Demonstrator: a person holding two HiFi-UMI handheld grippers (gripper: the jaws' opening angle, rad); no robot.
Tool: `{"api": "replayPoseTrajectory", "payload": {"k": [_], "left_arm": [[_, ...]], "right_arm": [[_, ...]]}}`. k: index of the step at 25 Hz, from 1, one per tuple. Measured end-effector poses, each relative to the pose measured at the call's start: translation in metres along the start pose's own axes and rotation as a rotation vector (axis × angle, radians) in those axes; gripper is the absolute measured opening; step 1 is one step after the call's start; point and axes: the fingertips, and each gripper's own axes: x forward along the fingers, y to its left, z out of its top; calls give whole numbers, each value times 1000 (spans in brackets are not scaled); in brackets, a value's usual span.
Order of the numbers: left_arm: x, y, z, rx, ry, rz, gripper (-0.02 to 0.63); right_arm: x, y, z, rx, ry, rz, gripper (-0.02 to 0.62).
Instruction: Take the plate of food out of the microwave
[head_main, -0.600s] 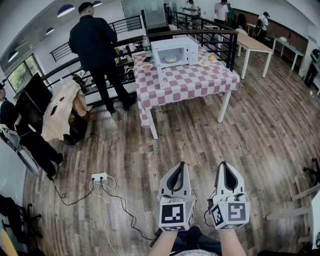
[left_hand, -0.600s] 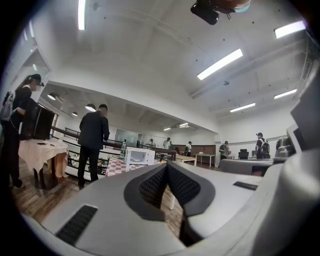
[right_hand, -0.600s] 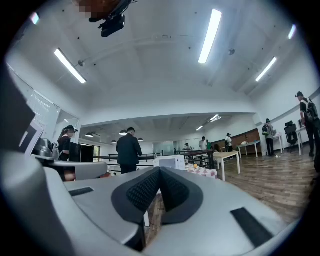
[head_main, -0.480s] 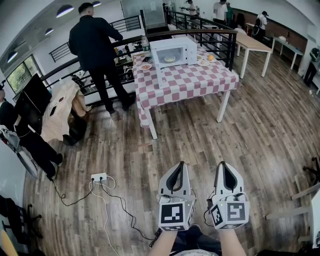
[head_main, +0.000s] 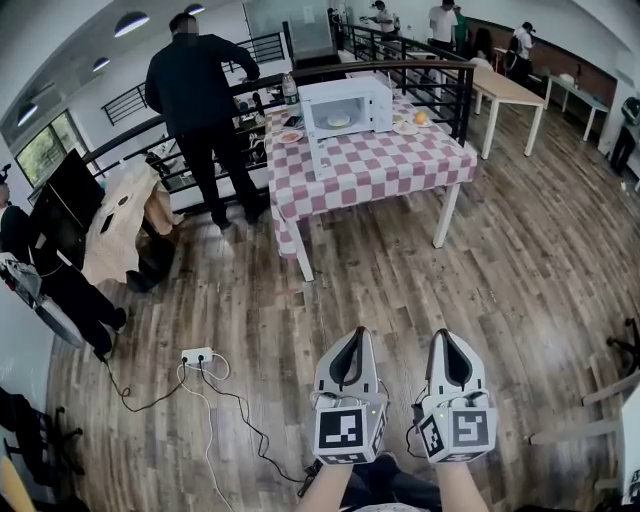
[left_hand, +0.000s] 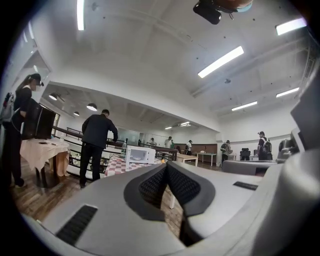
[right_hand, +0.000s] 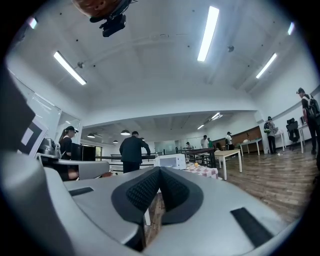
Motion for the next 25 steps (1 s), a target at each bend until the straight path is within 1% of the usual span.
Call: {"api": "replayPoseTrajectory", "payload": {"k": [5, 12, 20, 25], "left_arm": [[3, -9, -6, -17, 5, 16, 28], [9, -20, -9, -19, 27, 46, 28], [26, -23, -14, -12, 30, 43, 28], [51, -18, -18, -21, 30, 26, 28]], "right_arm": [[-1, -15, -4, 15, 6, 12, -6], [0, -32, -10, 54, 27, 36, -6], [14, -44, -17, 71, 29, 35, -6], [35, -49, -23, 67, 37, 37, -6]]}}
